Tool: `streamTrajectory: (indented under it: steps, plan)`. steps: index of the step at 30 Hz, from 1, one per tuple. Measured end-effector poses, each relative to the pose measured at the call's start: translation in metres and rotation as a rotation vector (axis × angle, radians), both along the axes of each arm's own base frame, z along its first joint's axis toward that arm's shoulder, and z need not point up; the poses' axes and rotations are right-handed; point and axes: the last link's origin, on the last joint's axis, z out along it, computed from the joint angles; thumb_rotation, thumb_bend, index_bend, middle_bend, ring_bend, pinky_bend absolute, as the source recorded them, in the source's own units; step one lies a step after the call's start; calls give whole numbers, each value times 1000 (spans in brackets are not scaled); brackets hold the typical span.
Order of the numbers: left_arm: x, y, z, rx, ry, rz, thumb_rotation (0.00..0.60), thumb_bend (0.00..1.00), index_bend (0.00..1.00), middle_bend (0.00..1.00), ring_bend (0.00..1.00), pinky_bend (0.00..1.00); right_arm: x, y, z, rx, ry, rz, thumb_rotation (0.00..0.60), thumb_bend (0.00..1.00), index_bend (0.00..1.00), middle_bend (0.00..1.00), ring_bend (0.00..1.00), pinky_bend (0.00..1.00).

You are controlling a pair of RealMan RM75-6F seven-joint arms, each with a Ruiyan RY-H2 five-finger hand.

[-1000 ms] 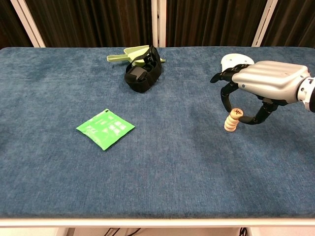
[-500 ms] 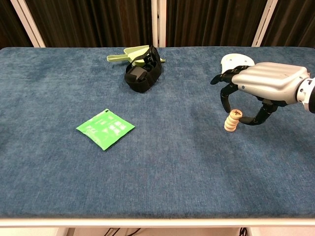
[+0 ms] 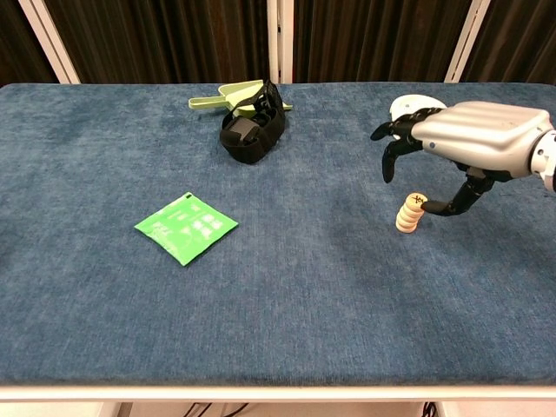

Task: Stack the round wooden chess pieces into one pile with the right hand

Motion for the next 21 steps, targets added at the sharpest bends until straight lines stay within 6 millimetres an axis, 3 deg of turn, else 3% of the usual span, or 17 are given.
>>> streamTrajectory:
  steps: [2, 6, 8, 13, 21]
  plan:
    - [0, 0, 0, -1, 1, 0, 600, 60, 0, 0, 0, 0, 1, 1, 6, -13, -16, 6, 600, 265, 272, 48, 0, 0]
    - [0, 0, 0, 4, 0, 0, 600, 60, 0, 0, 0, 0, -4, 4, 22, -60, -31, 8, 600, 243, 62, 4, 0, 0]
    - [0, 0, 1, 7, 0, 0, 600, 60, 0, 0, 0, 0, -12, 7, 34, -106, -28, 3, 600, 239, 5, 0, 0, 0]
    - [-2, 2, 1, 15, 4, 4, 600, 60, 0, 0, 0, 0, -46, 21, 71, -269, 8, -40, 600, 234, 0, 0, 0, 0]
    - [-4, 3, 2, 42, 17, -7, 600, 60, 0, 0, 0, 0, -124, 85, 139, -538, 18, -233, 600, 232, 0, 0, 0, 0]
